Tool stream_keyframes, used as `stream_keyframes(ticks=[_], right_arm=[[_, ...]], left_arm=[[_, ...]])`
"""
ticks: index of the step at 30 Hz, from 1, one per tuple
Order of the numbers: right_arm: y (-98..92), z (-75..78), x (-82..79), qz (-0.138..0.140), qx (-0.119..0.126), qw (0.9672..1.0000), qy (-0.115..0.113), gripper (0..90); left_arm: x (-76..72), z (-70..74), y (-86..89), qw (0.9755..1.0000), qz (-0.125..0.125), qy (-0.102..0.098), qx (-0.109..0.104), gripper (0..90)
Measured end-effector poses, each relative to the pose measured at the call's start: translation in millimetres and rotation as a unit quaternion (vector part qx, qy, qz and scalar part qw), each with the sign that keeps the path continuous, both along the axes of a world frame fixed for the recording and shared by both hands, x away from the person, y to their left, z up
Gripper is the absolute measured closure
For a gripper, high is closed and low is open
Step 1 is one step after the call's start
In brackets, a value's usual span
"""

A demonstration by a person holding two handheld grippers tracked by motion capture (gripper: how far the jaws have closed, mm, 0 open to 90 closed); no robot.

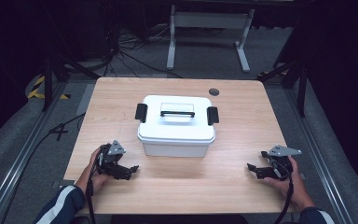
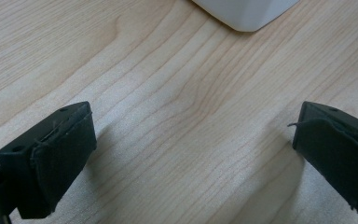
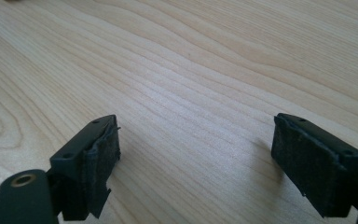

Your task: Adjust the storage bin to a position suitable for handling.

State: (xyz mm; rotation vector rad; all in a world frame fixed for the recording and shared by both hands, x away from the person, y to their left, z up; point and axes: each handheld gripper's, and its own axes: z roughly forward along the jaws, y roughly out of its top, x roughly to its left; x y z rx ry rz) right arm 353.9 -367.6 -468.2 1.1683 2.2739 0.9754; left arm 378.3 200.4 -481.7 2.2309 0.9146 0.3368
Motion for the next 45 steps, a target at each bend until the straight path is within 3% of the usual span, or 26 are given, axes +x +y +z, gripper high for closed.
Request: stream_keyframes(ticks=[5, 11, 17, 24, 34, 40, 45], right_arm=[[0.1, 0.1, -0.7, -0.002, 0.002, 1.0000, 0.001, 15.4], [-0.1, -0.1, -1.5, -0.006, 0.001, 1.0000, 0.000, 15.4], [-1.2, 3.8, 0.2, 0.002, -0.012, 0.9998, 0.017, 16.7], [1.2, 14.9, -0.2, 0.028, -0.035, 0.9987, 0.023, 26.6], [8.1, 62.6, 5.5, 0.062, -0.056, 0.9965, -0.003, 34.3], [26.7, 99.7, 15.4, 0.094, -0.080, 0.9919, -0.031, 35.8], [38.2, 117.0, 20.8, 0.109, -0.094, 0.9887, -0.041, 36.6]], left_arm=[[0.5, 0.0, 1.4, 1.0000, -0.007, -0.002, 0.001, 0.0], [3.3, -0.1, 8.0, 0.9989, -0.046, -0.004, 0.001, 0.0], [3.4, -0.7, 9.0, 0.9990, -0.045, -0.003, -0.003, 0.1], [3.5, -0.8, 9.0, 0.9990, -0.044, -0.004, -0.004, 0.1], [3.4, -0.1, 10.3, 0.9987, -0.051, -0.004, 0.001, 0.4], [3.5, 0.4, 12.0, 0.9983, -0.058, -0.006, 0.006, 0.7], [3.5, 0.4, 11.9, 0.9983, -0.058, -0.005, 0.006, 0.7]])
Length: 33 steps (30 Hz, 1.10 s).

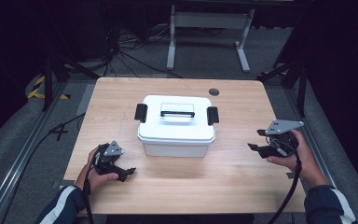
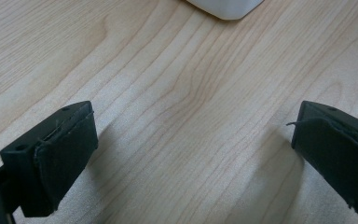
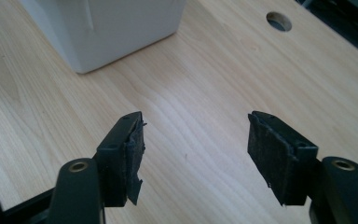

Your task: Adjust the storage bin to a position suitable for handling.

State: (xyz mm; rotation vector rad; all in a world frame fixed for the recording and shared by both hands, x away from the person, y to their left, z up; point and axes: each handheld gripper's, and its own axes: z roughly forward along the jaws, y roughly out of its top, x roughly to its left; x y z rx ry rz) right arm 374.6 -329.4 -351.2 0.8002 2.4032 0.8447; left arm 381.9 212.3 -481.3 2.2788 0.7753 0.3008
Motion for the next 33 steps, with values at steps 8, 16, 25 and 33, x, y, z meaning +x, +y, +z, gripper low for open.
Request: stream_keyframes(ticks=[8, 16, 25, 33], right_arm=[[23.0, 23.7, 10.9, 0.021, -0.027, 0.9994, -0.006, 37.1], [46.0, 35.5, 19.6, 0.051, -0.042, 0.9977, -0.014, 37.1], [71.0, 50.9, 28.4, 0.079, -0.049, 0.9953, -0.027, 37.4], [91.3, 61.8, 35.9, 0.099, -0.057, 0.9930, -0.030, 38.1]], left_arm=[[0.0, 0.0, 0.0, 1.0000, 0.000, 0.000, 0.000, 0.7], [0.0, 0.0, 0.0, 1.0000, 0.000, 0.000, 0.000, 0.7], [0.0, 0.0, 0.0, 1.0000, 0.000, 0.000, 0.000, 0.7], [0.0, 0.0, 0.0, 1.0000, 0.000, 0.000, 0.000, 0.7]])
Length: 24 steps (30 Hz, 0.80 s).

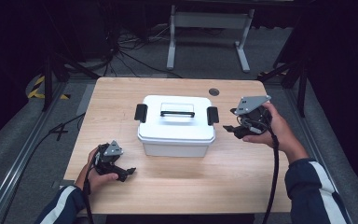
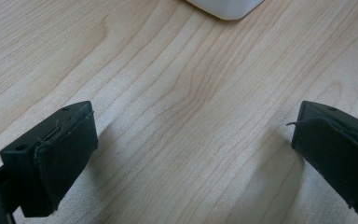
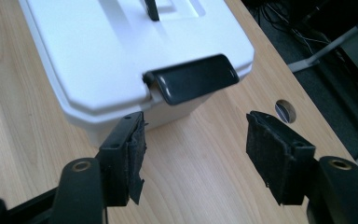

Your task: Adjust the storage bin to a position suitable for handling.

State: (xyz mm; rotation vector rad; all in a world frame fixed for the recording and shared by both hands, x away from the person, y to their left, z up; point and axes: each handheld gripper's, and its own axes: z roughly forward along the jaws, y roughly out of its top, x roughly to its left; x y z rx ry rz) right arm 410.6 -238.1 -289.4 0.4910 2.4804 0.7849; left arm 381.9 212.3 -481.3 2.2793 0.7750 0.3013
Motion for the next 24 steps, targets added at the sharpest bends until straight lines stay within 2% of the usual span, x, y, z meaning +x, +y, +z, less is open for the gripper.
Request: stream_keyframes(ticks=[11, 24], right_arm=[[22.9, 10.2, 12.4, 0.019, -0.012, 0.9997, -0.003, 39.7], [58.4, 14.3, 24.7, 0.047, -0.044, 0.9979, 0.002, 40.8]], left_arm=[[0.0, 0.0, 0.0, 1.0000, 0.000, 0.000, 0.000, 0.7], [0.0, 0.0, 0.0, 1.0000, 0.000, 0.000, 0.000, 0.7]])
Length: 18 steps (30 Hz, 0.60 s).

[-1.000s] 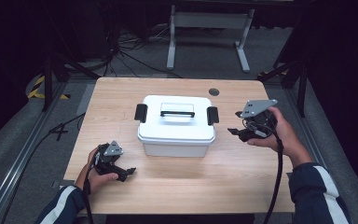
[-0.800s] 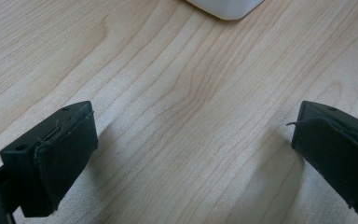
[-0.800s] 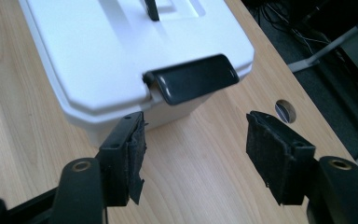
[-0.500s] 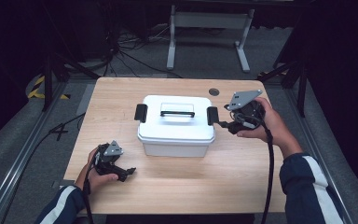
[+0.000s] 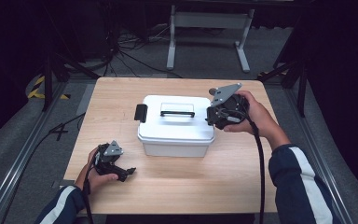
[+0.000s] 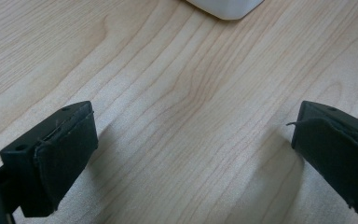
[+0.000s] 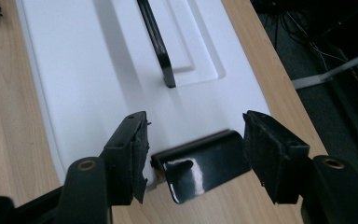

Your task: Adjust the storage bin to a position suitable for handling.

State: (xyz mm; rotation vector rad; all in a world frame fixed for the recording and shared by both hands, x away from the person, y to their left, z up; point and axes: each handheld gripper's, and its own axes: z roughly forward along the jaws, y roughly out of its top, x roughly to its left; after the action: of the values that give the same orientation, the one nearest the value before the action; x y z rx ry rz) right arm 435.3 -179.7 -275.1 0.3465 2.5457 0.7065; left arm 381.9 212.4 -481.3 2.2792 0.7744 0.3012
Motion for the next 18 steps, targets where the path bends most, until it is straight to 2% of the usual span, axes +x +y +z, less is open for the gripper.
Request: stream_keyframes(ticks=[9, 12, 18], right_arm=[[23.1, -9.0, 7.9, 0.019, -0.020, 0.9996, 0.011, 42.8], [29.3, -12.1, 11.0, 0.022, -0.035, 0.9991, 0.010, 44.2], [40.1, -12.9, 14.6, 0.033, -0.051, 0.9981, 0.014, 50.0]], left_arm=[[0.0, 0.0, 0.1, 1.0000, -0.001, 0.000, 0.000, 0.7], [0.0, 0.0, 0.1, 1.0000, -0.001, 0.000, 0.000, 0.7], [0.0, 0.0, 0.1, 1.0000, -0.001, 0.000, 0.000, 0.6]])
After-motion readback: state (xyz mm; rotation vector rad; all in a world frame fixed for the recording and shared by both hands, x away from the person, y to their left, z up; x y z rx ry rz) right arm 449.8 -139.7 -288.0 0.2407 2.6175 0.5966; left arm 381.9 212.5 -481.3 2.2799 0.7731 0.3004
